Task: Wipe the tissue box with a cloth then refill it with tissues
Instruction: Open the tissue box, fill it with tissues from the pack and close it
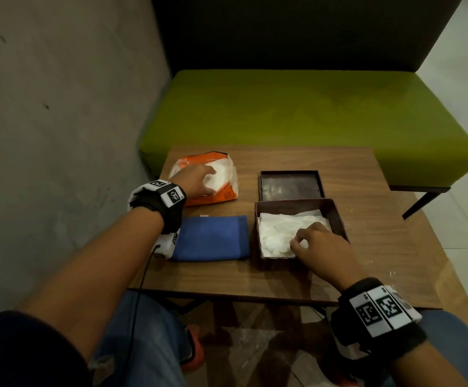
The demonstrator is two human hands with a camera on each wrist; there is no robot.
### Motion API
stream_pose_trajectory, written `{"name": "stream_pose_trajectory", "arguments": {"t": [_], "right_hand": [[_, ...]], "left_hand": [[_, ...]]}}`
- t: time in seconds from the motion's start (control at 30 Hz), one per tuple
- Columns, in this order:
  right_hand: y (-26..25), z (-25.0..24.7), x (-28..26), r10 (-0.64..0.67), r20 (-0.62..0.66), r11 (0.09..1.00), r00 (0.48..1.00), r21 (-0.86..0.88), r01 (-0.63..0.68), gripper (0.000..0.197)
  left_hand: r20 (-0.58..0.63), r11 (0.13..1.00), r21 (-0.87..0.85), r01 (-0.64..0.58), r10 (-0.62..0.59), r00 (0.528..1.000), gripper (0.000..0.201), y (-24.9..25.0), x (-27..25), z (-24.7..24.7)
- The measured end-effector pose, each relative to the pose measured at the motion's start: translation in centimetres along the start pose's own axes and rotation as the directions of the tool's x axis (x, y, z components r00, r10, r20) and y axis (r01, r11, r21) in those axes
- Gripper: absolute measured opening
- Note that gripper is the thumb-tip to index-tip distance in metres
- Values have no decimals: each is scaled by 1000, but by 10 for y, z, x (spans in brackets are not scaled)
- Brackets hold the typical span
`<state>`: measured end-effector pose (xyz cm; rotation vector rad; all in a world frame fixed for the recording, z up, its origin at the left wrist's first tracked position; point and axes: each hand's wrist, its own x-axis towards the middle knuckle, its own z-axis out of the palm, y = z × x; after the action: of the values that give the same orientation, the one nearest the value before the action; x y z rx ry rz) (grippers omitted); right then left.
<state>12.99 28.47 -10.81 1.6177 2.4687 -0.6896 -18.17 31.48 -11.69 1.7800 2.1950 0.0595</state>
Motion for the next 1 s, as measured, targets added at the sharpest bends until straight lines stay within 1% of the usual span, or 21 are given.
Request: {"name": "stream_pose_trajectory", "arguments": {"t": [0.03, 0.1, 0.2, 0.37, 0.47, 0.63, 0.77, 0.83, 0.9, 1.0], "right_hand": [[0, 0, 0, 0, 2, 1000, 1000, 0, 0, 31], [0, 0, 0, 0, 4, 1000, 1000, -5, 0, 31], [1, 2, 0, 2, -9, 1000, 1000, -23, -2, 31], [1, 3, 2, -3, -23, 1000, 1000, -31, 2, 32], [0, 3, 1, -4, -28, 999, 1000, -40, 3, 32], [0, 3, 1, -8, -33, 999, 999, -34, 7, 30], [-1, 3, 0, -5, -35, 999, 999, -37, 4, 31], [-1, 4, 0, -4, -42, 999, 999, -34, 3, 31], [-1, 4, 0, -4, -45, 1000, 999, -29, 3, 31], [-1, 5, 0, -9, -45, 1000, 999, -28, 8, 32]], "left_hand": [[42, 998, 60, -4, 2, 999, 60, -1, 3, 4], [63, 992, 125, -6, -2, 998, 56, -5, 6, 11], [19, 990, 138, 18, -21, 1000, 54, -8, 7, 21], [-45, 955, 297, -13, 28, 999, 39, -4, 11, 28], [-59, 952, 304, -28, 48, 997, 35, -5, 14, 28], [-43, 957, 283, -58, 73, 996, 34, -11, 18, 26], [-39, 972, 230, -45, 55, 998, 36, -13, 20, 22], [-45, 966, 253, -51, 65, 997, 33, -13, 19, 24], [-48, 947, 316, -59, 78, 996, 25, -9, 16, 27], [-62, 924, 380, -39, 67, 996, 20, -3, 14, 30]]}}
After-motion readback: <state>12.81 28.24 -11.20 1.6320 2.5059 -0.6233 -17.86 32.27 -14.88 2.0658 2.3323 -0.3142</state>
